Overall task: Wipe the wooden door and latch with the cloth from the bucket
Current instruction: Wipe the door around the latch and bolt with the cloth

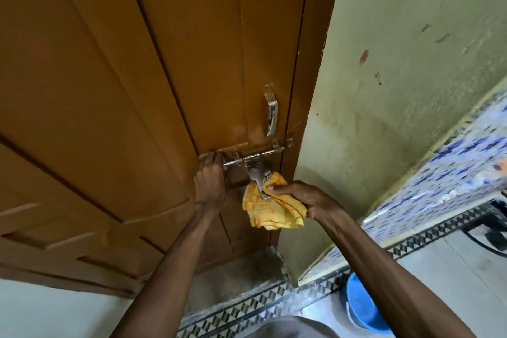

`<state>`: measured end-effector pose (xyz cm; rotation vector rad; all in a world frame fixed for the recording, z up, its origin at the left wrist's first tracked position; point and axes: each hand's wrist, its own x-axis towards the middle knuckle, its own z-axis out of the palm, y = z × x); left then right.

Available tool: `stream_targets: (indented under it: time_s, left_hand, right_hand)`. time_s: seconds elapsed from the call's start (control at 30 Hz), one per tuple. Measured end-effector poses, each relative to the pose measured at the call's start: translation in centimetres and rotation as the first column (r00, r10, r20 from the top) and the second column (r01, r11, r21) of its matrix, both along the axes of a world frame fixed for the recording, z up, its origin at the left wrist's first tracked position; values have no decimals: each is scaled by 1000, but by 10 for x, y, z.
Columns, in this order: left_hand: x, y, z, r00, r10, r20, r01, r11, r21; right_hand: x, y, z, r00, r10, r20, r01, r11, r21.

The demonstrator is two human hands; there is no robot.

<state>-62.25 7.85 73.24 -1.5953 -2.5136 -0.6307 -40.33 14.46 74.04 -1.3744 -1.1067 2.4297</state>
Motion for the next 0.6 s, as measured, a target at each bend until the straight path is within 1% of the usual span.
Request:
stream_targets:
  time_s: [0.17, 0.2, 0.33, 0.5, 0.6]
  left_hand:
    - [1, 0, 1, 1000, -21, 2, 21, 1000, 15]
    - [0, 0, 0, 1000, -20, -1, 20, 1000, 9]
    - [-1, 2, -2, 999, 9, -39, -11, 999, -46]
    - [1, 1, 0, 1000, -8, -29, 7, 1000, -24]
    - [0, 2, -2, 1000, -7, -29, 7, 1000, -1]
  right_hand:
    - [4, -7, 4, 1000, -13, -19, 12, 996, -84]
    - [0, -5, 5, 1000, -22, -15, 21, 996, -82]
    - [-23, 4, 10, 997, -73, -4, 73, 997, -3]
    - [-12, -16, 1, 982, -186, 35, 182, 979, 94]
    - [4, -24, -5, 980, -171, 105, 157, 979, 134]
